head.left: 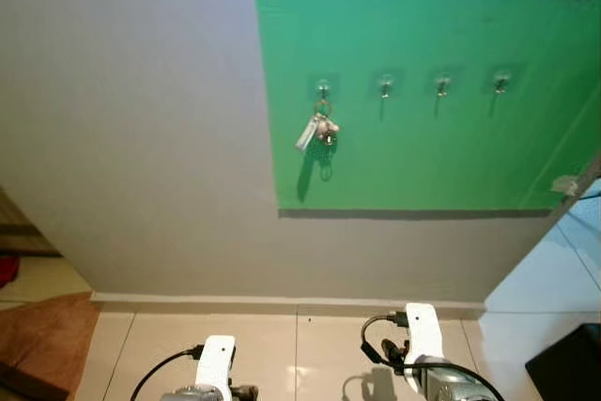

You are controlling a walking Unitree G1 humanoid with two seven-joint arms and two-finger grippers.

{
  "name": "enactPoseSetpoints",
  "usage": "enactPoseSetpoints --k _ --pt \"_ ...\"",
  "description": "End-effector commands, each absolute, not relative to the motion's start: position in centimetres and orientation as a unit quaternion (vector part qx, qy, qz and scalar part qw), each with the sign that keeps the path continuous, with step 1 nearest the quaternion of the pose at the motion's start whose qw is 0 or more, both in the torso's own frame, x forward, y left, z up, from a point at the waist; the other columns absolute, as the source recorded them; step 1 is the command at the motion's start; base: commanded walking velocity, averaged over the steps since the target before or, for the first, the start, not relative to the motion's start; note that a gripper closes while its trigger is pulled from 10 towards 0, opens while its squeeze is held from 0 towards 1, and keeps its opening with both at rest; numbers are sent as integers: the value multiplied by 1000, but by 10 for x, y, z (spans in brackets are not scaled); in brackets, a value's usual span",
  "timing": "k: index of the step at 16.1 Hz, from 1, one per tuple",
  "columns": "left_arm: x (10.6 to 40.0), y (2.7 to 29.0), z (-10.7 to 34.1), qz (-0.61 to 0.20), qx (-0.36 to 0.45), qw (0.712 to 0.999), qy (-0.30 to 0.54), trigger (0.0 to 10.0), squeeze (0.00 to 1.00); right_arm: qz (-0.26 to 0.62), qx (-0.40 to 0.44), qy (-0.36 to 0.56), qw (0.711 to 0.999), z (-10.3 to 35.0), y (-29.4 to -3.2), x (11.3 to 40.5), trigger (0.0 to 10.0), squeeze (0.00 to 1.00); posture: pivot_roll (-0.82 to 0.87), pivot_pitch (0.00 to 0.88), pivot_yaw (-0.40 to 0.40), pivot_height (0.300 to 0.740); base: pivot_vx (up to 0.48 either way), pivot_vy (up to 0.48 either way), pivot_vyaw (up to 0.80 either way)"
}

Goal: Hang keys on a hook

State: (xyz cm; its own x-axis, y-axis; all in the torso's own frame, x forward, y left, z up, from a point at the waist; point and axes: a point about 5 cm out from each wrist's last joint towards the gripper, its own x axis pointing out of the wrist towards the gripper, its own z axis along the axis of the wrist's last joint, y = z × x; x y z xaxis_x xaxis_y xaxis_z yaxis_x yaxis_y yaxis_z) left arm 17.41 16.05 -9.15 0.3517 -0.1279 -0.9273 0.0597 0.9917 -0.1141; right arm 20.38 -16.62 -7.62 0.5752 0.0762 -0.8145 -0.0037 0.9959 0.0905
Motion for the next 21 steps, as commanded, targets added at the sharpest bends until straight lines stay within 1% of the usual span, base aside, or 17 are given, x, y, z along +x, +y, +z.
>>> enactPoseSetpoints --k 1,5,7,9,13,16,21 --pt "180 163 -89 -54 -23 829 557 10000 0 16 36 468 883 -78 -169 200 10000 0 -93 0 45 740 0 0 0" --pt "185 165 -87 -51 -14 840 541 10000 0 11 28 478 878 -81 -175 193 10000 0 -101 0 51 740 0 0 0" --pt "187 171 -85 -32 -12 845 533 10000 0 -1 30 478 878 -81 -185 192 10000 0 -103 0 51 740 0 0 0" --pt "187 171 -85 -27 -12 844 535 10000 0 -6 23 480 877 -81 -194 189 10000 0 -99 0 48 740 0 0 0" --pt "190 169 -84 -28 -17 846 533 10000 0 -2 19 482 876 -81 -193 189 10000 0 -91 0 47 740 0 0 0" --pt "191 168 -84 -28 -20 846 532 10000 0 11 20 481 877 -82 -182 190 10000 0 -90 0 45 740 0 0 0" --pt "191 167 -84 -26 -31 846 532 10000 0 9 19 484 875 -84 -181 188 10000 0 -85 0 40 740 0 0 0"
